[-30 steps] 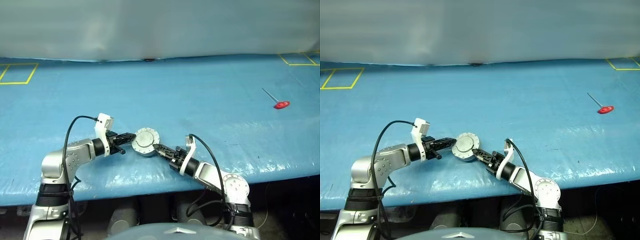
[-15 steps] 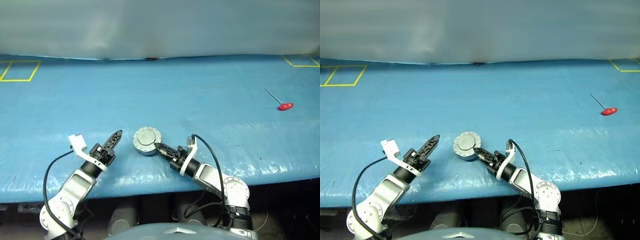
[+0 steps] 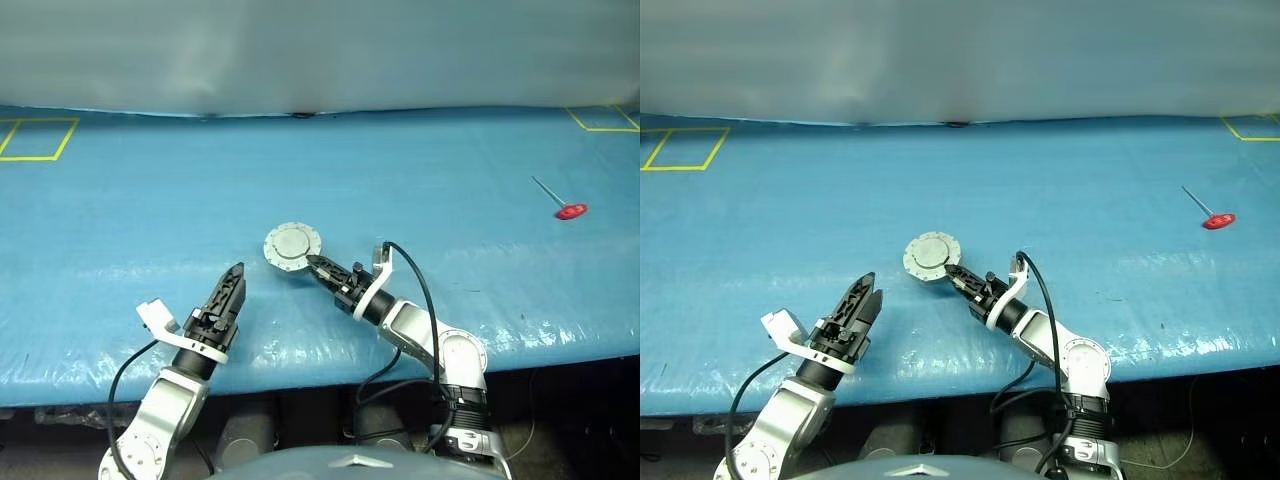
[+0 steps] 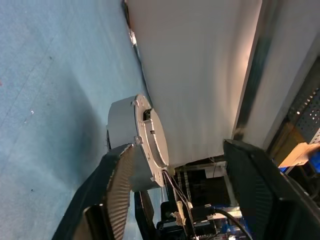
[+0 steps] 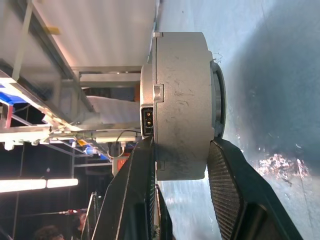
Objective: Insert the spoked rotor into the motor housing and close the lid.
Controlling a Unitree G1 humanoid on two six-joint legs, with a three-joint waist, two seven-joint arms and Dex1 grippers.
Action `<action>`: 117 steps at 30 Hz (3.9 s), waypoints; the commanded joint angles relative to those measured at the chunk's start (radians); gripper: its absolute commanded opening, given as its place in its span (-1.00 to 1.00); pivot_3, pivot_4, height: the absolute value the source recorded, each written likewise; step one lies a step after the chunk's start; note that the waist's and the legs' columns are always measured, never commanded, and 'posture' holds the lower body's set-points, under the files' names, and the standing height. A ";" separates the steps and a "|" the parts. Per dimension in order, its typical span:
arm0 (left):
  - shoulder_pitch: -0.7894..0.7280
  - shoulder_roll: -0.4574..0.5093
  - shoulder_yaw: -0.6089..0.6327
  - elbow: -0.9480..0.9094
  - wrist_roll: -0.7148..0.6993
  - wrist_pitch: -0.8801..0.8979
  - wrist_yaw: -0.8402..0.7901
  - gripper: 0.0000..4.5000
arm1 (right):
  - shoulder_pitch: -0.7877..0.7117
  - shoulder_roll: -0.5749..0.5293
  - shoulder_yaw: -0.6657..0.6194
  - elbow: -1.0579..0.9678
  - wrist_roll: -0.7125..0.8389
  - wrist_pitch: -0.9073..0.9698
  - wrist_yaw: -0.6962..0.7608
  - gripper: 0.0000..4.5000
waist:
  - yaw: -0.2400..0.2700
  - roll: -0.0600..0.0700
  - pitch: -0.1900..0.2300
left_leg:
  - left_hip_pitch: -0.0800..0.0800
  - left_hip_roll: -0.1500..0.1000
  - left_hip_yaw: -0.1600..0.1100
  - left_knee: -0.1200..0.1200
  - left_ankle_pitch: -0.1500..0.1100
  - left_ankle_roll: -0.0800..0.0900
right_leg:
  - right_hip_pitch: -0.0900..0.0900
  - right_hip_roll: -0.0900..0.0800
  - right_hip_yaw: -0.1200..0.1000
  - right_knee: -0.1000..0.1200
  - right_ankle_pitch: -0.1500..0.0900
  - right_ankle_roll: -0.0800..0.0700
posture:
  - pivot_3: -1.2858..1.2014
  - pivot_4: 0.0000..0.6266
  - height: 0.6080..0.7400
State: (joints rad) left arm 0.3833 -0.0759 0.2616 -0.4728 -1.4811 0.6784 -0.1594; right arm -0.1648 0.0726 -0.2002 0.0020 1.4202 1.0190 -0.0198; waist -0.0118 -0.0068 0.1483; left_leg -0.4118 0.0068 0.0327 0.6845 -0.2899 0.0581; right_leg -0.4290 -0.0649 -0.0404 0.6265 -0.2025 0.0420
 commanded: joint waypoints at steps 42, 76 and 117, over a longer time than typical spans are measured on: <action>-0.013 -0.006 -0.092 0.174 -0.108 -0.043 -0.157 0.06 | 0.014 -0.055 0.224 -0.139 0.167 0.117 -0.017 -0.50 | -0.001 0.000 -0.001 | 0.000 0.001 0.001 0.005 0.000 0.001 | 0.002 0.003 0.002 0.001 0.003 0.002 | 0.03 -0.52 1.00; -0.494 0.059 0.105 0.429 0.066 -0.284 0.109 0.06 | 0.134 -0.341 0.610 -0.281 -1.048 -0.751 0.477 1.00 | 0.002 -0.003 -0.002 | 0.001 0.000 0.001 0.012 0.003 -0.004 | 0.005 0.004 0.002 0.002 0.006 0.005 | 0.03 -0.52 1.00; -0.903 0.110 0.326 0.897 0.388 -0.233 0.181 0.99 | 0.241 -0.222 0.526 -0.040 -1.303 -1.016 0.477 1.00 | -0.002 -0.007 -0.001 | 0.014 0.001 0.001 0.010 0.005 -0.007 | 0.017 0.003 0.002 0.000 0.010 0.009 | 0.03 -0.52 1.00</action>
State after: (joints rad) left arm -0.5608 0.0395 0.5887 0.4979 -1.0919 0.4047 -0.0120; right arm 0.0745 -0.1528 0.3362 -0.0143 0.1196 0.0074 0.4576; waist -0.0134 -0.0135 0.1475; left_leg -0.3973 0.0081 0.0335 0.6950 -0.2850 0.0514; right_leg -0.4120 -0.0614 -0.0381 0.6275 -0.1924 0.0502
